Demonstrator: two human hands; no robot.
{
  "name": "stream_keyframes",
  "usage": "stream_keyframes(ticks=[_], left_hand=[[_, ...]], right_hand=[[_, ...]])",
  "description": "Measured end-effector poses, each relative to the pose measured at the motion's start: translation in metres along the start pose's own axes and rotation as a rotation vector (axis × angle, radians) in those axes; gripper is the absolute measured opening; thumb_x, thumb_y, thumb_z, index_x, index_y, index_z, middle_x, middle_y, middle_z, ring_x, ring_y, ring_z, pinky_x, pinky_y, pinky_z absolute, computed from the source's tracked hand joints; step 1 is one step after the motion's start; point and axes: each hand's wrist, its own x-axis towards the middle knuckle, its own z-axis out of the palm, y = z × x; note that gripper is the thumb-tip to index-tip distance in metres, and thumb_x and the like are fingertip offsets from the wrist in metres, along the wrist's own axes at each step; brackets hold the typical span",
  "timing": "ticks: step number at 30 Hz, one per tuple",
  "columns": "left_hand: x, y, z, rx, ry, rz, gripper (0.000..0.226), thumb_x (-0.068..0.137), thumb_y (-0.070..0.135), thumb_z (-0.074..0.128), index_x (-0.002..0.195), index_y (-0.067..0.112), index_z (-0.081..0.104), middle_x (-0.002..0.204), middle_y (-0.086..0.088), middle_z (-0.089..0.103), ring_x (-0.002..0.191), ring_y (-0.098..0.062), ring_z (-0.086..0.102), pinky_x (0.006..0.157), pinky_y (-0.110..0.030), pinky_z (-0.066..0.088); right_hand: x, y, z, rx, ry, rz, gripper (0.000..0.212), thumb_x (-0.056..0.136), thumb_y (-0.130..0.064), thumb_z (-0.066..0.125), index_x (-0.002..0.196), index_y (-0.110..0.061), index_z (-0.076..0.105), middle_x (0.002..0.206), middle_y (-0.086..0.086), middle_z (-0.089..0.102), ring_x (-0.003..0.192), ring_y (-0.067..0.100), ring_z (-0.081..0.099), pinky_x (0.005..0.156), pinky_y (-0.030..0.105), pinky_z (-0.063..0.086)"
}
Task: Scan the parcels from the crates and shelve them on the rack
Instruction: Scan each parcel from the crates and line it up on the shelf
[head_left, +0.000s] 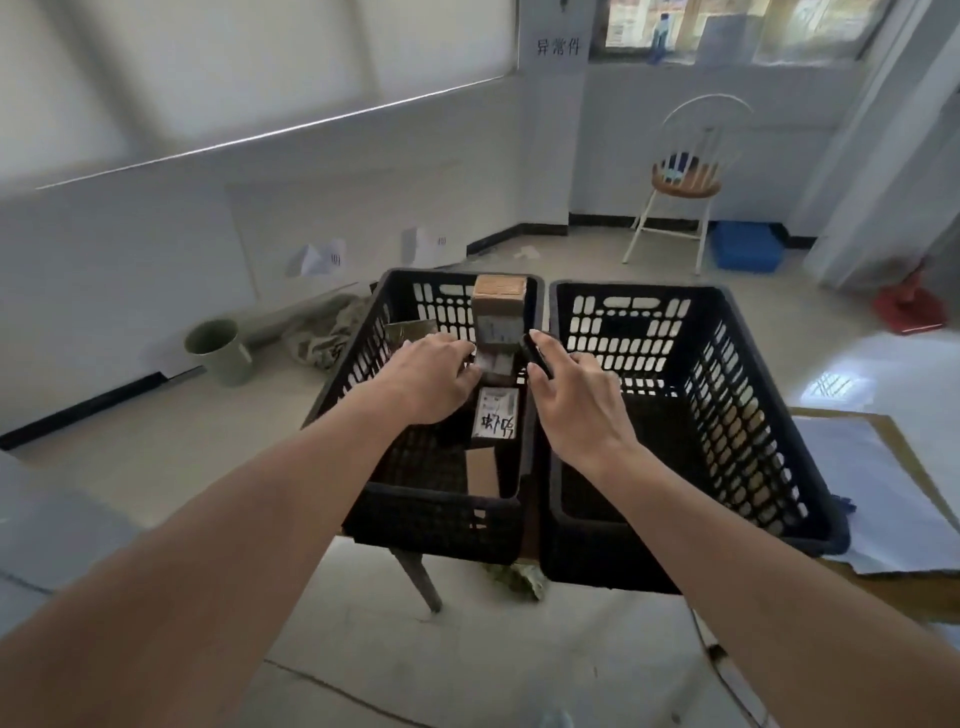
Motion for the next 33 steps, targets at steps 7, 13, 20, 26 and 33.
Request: stream_keyframes(ticks=[7, 13, 20, 26, 33], left_hand=[[0.099, -0.013, 0.012, -0.061, -0.033, -0.015, 0.058, 0.11, 0.044, 0.048, 0.162, 0.019, 0.04, 0.164, -0.004, 0.043, 0.15, -0.028, 0.041, 0.125, -0.052, 0.033], [0.189, -0.039, 0.036, -0.091, -0.046, 0.058, 0.065, 0.108, 0.044, 0.053, 0.165, 0.022, 0.033, 0.173, -0.009, 0.025, 0.159, -0.031, 0.025, 0.129, -0.053, 0.027], [0.266, -0.053, 0.048, -0.072, -0.152, 0.087, 0.074, 0.108, 0.038, 0.056, 0.169, 0.035, 0.014, 0.178, -0.008, -0.01, 0.162, -0.041, -0.012, 0.13, -0.058, 0.008], [0.301, -0.062, 0.061, -0.021, -0.223, 0.129, 0.078, 0.106, 0.036, 0.059, 0.169, 0.037, 0.013, 0.178, -0.008, -0.01, 0.161, -0.041, -0.013, 0.129, -0.06, 0.01], [0.305, -0.062, 0.064, -0.004, -0.079, 0.204, 0.067, 0.093, 0.028, 0.078, 0.151, 0.032, 0.045, 0.15, -0.012, 0.035, 0.141, -0.037, 0.042, 0.114, -0.051, 0.047]], right_hand=[[0.074, 0.026, 0.018, -0.018, -0.023, 0.0, 0.054, 0.108, -0.051, 0.037, 0.161, -0.04, 0.033, 0.135, 0.02, 0.056, 0.115, 0.039, 0.059, 0.094, 0.053, 0.057], [0.128, 0.037, 0.05, -0.053, -0.041, 0.083, 0.057, 0.107, -0.055, 0.031, 0.162, -0.041, 0.032, 0.145, 0.022, 0.052, 0.124, 0.043, 0.056, 0.097, 0.054, 0.056], [0.18, 0.04, 0.072, -0.098, -0.034, 0.177, 0.054, 0.109, -0.053, 0.032, 0.162, -0.044, 0.031, 0.151, 0.02, 0.05, 0.128, 0.042, 0.054, 0.102, 0.053, 0.053], [0.205, 0.042, 0.077, -0.107, -0.039, 0.241, 0.054, 0.109, -0.052, 0.032, 0.163, -0.043, 0.03, 0.155, 0.02, 0.045, 0.134, 0.042, 0.05, 0.104, 0.051, 0.051], [0.203, 0.045, 0.08, -0.087, -0.037, 0.261, 0.06, 0.105, -0.055, 0.028, 0.163, -0.041, 0.032, 0.151, 0.019, 0.05, 0.13, 0.038, 0.052, 0.104, 0.051, 0.053]])
